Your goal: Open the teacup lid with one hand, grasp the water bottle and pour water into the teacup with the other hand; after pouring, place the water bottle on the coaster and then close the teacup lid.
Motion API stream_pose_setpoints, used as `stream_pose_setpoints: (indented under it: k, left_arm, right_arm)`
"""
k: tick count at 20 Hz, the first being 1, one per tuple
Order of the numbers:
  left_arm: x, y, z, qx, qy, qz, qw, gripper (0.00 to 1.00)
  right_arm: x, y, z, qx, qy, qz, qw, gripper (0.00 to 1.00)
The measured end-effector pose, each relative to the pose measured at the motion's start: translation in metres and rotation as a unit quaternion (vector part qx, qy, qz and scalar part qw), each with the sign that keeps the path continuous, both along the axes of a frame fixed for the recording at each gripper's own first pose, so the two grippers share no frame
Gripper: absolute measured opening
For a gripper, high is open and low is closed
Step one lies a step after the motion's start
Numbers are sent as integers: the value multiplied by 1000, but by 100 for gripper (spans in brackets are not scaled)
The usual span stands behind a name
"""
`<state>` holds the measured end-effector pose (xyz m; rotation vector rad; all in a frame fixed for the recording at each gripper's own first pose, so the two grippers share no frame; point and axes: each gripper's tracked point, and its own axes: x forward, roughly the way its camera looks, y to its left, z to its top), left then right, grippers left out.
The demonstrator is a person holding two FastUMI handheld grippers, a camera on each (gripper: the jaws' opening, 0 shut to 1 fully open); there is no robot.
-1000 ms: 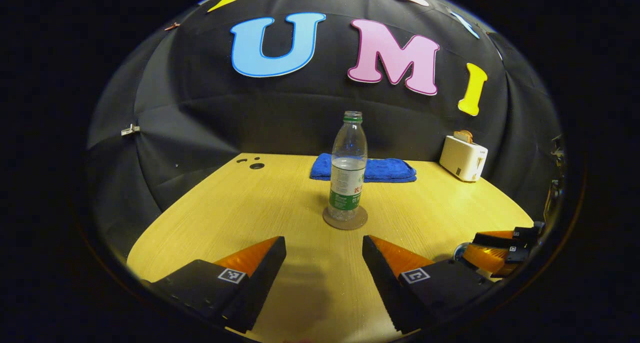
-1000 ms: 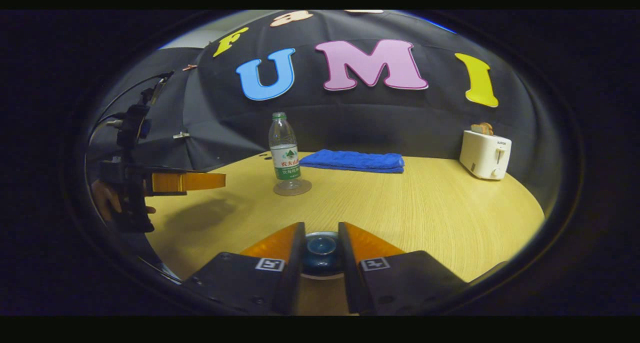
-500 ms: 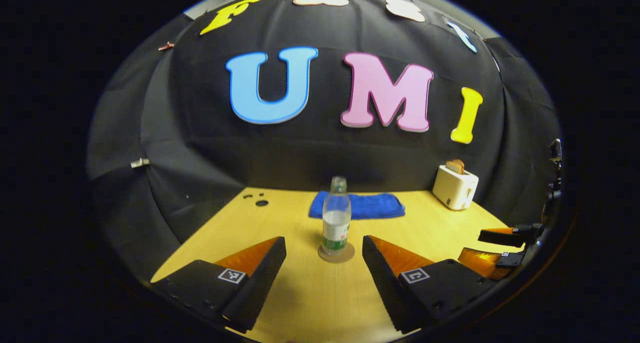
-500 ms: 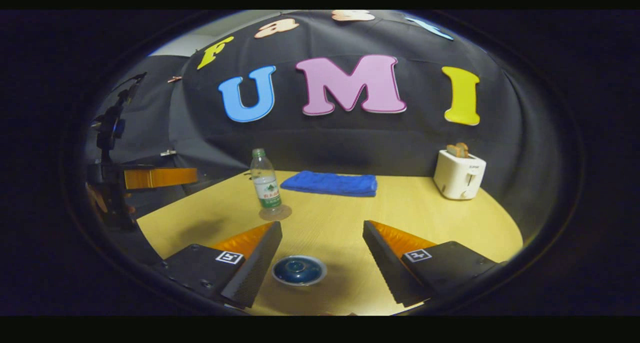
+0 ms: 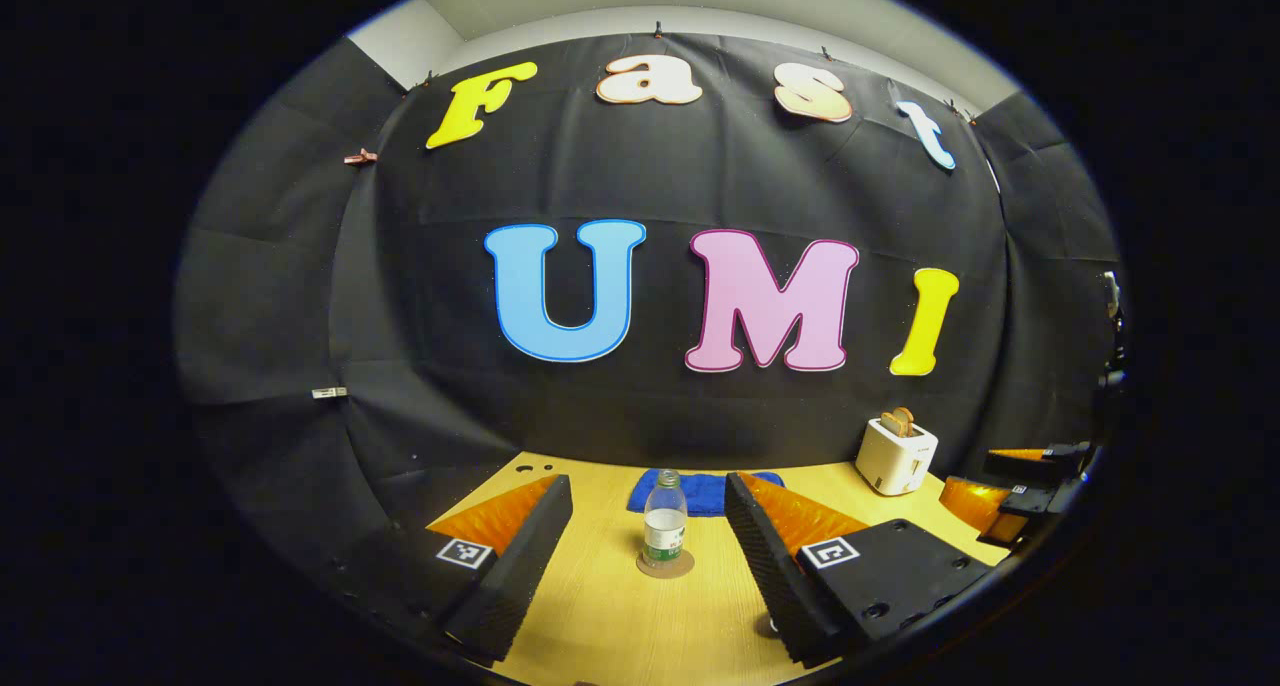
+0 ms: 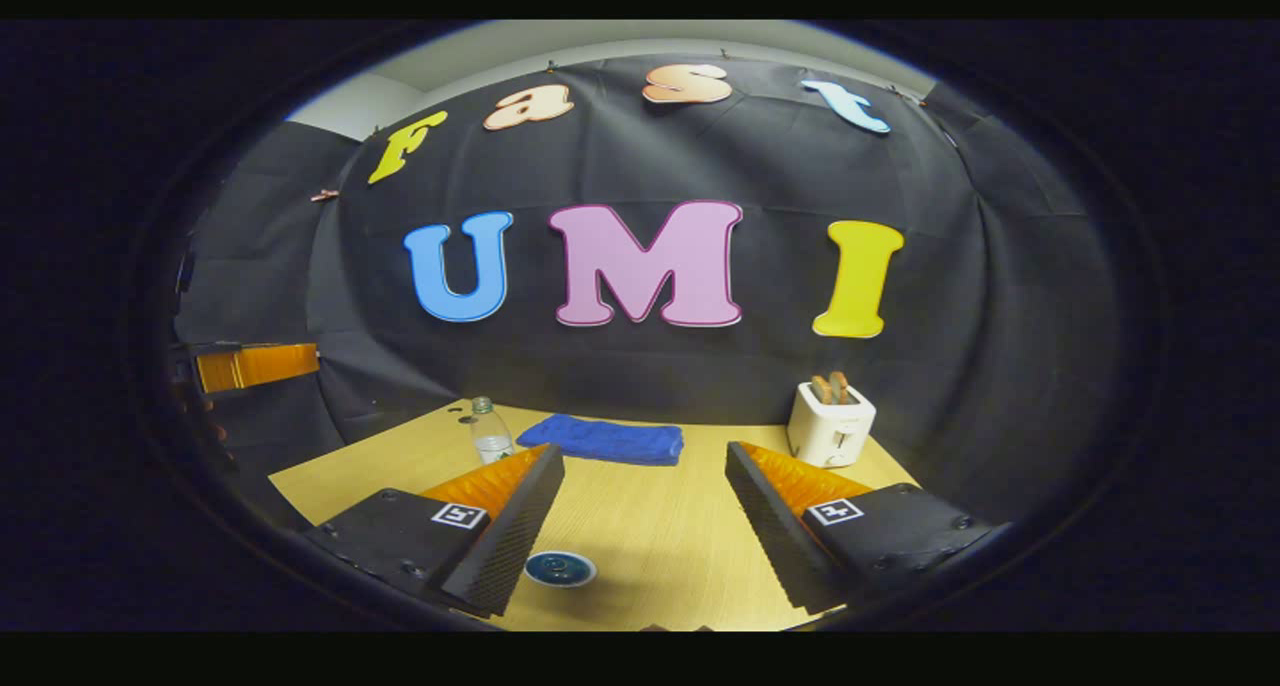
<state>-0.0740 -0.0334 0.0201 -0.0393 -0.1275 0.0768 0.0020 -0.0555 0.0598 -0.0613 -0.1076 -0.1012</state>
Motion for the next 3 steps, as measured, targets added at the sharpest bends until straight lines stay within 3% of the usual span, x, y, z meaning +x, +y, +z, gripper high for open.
stream_pose_setpoints:
  k: [3]
  left_arm:
    - [-17,-8,-6,13,7,-19,1000,96]
  right_arm:
    - [-21,-5,2,6,-2,-25,1000,100]
